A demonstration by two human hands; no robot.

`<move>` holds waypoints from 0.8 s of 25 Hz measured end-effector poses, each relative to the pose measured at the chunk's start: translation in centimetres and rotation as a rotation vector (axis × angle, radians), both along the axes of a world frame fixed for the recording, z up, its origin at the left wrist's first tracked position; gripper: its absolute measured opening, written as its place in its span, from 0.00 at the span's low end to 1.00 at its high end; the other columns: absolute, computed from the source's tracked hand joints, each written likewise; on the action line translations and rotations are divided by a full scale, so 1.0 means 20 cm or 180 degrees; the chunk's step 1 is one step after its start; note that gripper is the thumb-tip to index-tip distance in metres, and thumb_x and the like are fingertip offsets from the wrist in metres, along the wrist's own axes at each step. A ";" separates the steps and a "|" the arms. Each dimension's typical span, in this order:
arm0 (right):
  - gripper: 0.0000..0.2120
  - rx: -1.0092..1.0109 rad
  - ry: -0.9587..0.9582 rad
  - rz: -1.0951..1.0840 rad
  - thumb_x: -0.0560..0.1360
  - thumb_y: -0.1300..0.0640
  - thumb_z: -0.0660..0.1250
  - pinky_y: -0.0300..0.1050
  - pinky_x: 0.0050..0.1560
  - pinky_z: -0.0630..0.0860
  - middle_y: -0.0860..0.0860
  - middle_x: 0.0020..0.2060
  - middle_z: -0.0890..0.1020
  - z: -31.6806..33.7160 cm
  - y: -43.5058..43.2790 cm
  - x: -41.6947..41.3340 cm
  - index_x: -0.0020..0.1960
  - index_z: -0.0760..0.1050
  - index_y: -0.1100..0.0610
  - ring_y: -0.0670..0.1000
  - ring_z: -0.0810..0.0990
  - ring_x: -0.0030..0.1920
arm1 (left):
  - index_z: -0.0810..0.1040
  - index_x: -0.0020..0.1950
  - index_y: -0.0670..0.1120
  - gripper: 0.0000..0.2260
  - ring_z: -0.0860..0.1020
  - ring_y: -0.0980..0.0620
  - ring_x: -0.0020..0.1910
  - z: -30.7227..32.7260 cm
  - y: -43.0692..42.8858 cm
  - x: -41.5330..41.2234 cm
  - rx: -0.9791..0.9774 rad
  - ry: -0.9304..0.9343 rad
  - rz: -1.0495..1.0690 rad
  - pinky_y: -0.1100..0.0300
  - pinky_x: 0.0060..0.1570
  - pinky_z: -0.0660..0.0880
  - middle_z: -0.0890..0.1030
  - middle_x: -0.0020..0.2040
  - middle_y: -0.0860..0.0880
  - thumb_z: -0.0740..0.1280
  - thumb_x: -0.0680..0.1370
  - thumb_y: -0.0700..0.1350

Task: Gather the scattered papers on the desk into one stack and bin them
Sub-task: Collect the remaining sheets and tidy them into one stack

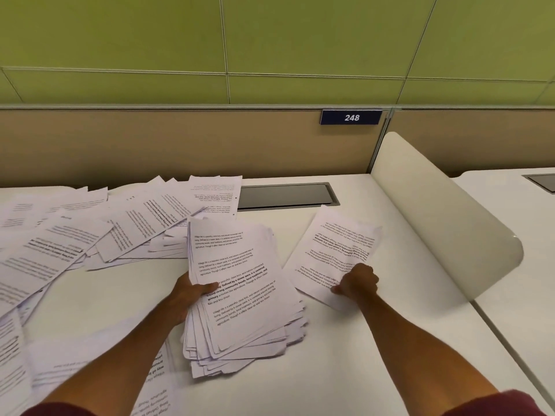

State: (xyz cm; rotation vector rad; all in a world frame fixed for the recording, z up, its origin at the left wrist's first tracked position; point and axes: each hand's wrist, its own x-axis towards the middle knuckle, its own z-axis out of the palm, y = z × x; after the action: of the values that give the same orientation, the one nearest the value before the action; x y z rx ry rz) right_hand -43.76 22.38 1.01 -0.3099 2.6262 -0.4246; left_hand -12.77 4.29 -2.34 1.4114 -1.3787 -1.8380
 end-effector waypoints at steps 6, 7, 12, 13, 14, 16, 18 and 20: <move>0.11 -0.2168 -0.0157 -0.0392 0.73 0.63 0.67 0.57 0.57 0.78 0.64 0.55 0.80 0.00 -0.07 -0.13 0.55 0.72 0.63 0.64 0.79 0.56 | 0.73 0.66 0.39 0.24 0.79 0.38 0.57 0.01 -0.02 -0.03 0.0165 0.0045 -0.0035 0.43 0.57 0.76 0.79 0.61 0.37 0.72 0.71 0.32; 0.13 -0.2545 -0.0110 -0.0401 0.74 0.64 0.67 0.59 0.57 0.78 0.64 0.56 0.80 0.02 -0.08 -0.16 0.58 0.72 0.63 0.64 0.79 0.56 | 0.73 0.66 0.39 0.24 0.79 0.38 0.56 0.01 -0.02 -0.04 0.0191 0.0077 -0.0040 0.43 0.56 0.76 0.79 0.61 0.37 0.72 0.71 0.32; 0.15 -0.3211 -0.0723 0.0453 0.75 0.65 0.69 0.44 0.48 0.80 0.58 0.56 0.81 0.13 -0.15 -0.25 0.60 0.75 0.62 0.56 0.80 0.51 | 0.76 0.62 0.45 0.17 0.84 0.45 0.46 0.04 -0.03 -0.09 0.0404 0.0280 0.0143 0.54 0.40 0.81 0.83 0.53 0.41 0.69 0.75 0.50; 0.15 -0.3038 -0.0922 0.0907 0.75 0.65 0.70 0.40 0.46 0.80 0.58 0.57 0.82 0.14 -0.15 -0.22 0.61 0.75 0.63 0.55 0.81 0.50 | 0.78 0.58 0.47 0.17 0.84 0.46 0.44 0.05 -0.03 -0.11 0.0587 0.0391 0.0140 0.55 0.38 0.81 0.85 0.49 0.43 0.66 0.76 0.56; 0.16 -0.2856 -0.1129 0.1356 0.75 0.66 0.69 0.39 0.47 0.80 0.60 0.58 0.81 0.13 -0.15 -0.17 0.62 0.75 0.64 0.53 0.82 0.50 | 0.79 0.55 0.49 0.19 0.85 0.46 0.44 0.06 -0.03 -0.12 0.0753 0.0550 0.0075 0.54 0.38 0.81 0.86 0.47 0.44 0.62 0.76 0.62; 0.18 -0.2391 -0.1430 0.2021 0.75 0.65 0.70 0.44 0.51 0.81 0.62 0.60 0.80 0.09 -0.17 -0.06 0.63 0.74 0.66 0.54 0.83 0.52 | 0.81 0.54 0.52 0.21 0.84 0.44 0.48 0.06 -0.02 -0.15 0.0852 0.0764 -0.0038 0.52 0.41 0.81 0.86 0.50 0.45 0.59 0.75 0.66; 0.21 -0.1749 -0.1611 0.2494 0.74 0.64 0.71 0.56 0.60 0.78 0.62 0.62 0.79 0.02 -0.20 0.05 0.65 0.71 0.67 0.60 0.81 0.59 | 0.79 0.58 0.49 0.20 0.84 0.44 0.50 0.05 0.02 -0.17 0.0595 0.0645 -0.0022 0.52 0.44 0.81 0.84 0.54 0.43 0.69 0.72 0.59; 0.25 -0.1167 -0.1621 0.2731 0.73 0.59 0.73 0.60 0.63 0.75 0.60 0.64 0.78 -0.02 -0.24 0.13 0.67 0.71 0.65 0.62 0.78 0.61 | 0.78 0.58 0.45 0.18 0.83 0.46 0.46 0.03 0.03 -0.16 0.0205 0.0431 0.0206 0.56 0.42 0.81 0.82 0.57 0.40 0.76 0.69 0.41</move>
State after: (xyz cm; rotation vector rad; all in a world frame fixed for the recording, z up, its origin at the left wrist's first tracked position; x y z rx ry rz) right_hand -41.25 17.48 0.58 -1.1996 1.6981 -0.5710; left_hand -16.04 4.98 -1.79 1.3201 -1.2039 -1.9136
